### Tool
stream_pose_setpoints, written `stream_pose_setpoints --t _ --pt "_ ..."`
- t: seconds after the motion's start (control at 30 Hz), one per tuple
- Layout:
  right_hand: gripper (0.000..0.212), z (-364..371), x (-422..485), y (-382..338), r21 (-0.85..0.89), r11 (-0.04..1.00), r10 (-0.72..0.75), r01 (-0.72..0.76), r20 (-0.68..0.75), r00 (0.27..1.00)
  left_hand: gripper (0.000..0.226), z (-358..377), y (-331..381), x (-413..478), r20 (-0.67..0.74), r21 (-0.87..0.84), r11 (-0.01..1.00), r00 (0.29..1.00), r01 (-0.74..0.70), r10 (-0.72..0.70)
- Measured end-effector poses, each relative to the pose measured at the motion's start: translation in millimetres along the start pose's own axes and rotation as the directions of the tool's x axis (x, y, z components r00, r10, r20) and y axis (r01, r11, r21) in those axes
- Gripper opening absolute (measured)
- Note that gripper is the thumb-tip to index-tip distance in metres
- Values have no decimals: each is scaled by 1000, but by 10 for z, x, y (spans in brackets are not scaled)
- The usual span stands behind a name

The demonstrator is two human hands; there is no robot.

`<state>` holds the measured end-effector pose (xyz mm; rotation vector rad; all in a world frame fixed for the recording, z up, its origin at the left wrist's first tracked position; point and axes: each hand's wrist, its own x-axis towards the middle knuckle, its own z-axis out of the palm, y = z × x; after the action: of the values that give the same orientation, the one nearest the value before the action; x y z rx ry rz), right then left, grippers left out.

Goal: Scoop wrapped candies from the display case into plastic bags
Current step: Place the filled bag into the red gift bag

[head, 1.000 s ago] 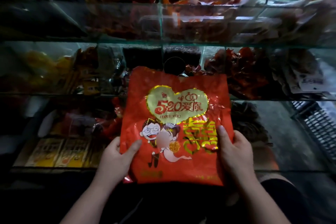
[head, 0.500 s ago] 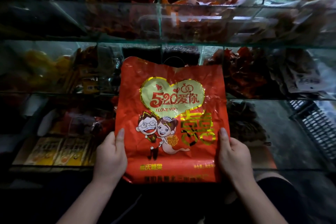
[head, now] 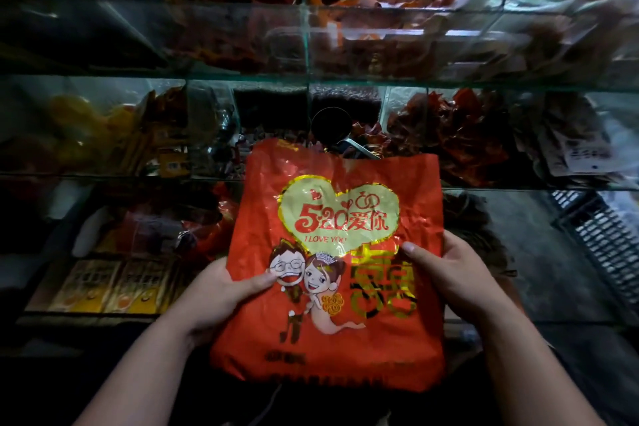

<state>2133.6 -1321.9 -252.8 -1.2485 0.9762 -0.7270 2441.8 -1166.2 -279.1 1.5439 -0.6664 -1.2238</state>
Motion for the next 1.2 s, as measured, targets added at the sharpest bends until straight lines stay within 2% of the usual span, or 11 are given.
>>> stream_pose_setpoints --t 0.17,0.37,0.53,0.63,0.73,0.8,0.87,0.93,1.0,1.13,1.2 --pt "50 -126 -87 103 60 990 116 -127 167 979 36 60 58 35 -85 -197 979 994 46 -63" --pt "40 -187 -83 177 183 967 147 -176 162 976 40 -12 18 44 30 -214 957 981 194 -192" --pt "31 -241 -6 205 186 966 144 -180 192 971 39 -86 14 75 7 -211 973 995 98 -99" --pt "16 -219 -24 280 121 968 211 -221 92 973 24 -117 49 101 -8 -219 975 999 41 -44" --pt "55 -205 -76 311 251 940 237 -231 7 971 30 -234 44 135 37 -305 937 986 168 -165" --pt "50 -103 19 216 354 880 314 -318 69 947 51 -281 70 129 147 -368 891 963 267 -228" --pt "51 -112 22 122 234 906 319 -354 173 932 76 -306 116 155 213 -229 936 952 269 -222" --pt "39 -153 43 81 49 976 196 -213 232 953 73 -306 219 167 265 178 981 956 79 -125" --pt "28 -114 62 -45 -123 991 80 -47 280 957 62 -229 348 173 371 532 836 924 -130 -93" --pt "21 89 188 -299 -267 957 -37 114 277 960 68 205 544 144 518 692 692 810 -207 -276" --pt "34 216 246 -404 -304 941 -47 148 316 948 53 401 563 177 562 706 637 793 -310 -237"
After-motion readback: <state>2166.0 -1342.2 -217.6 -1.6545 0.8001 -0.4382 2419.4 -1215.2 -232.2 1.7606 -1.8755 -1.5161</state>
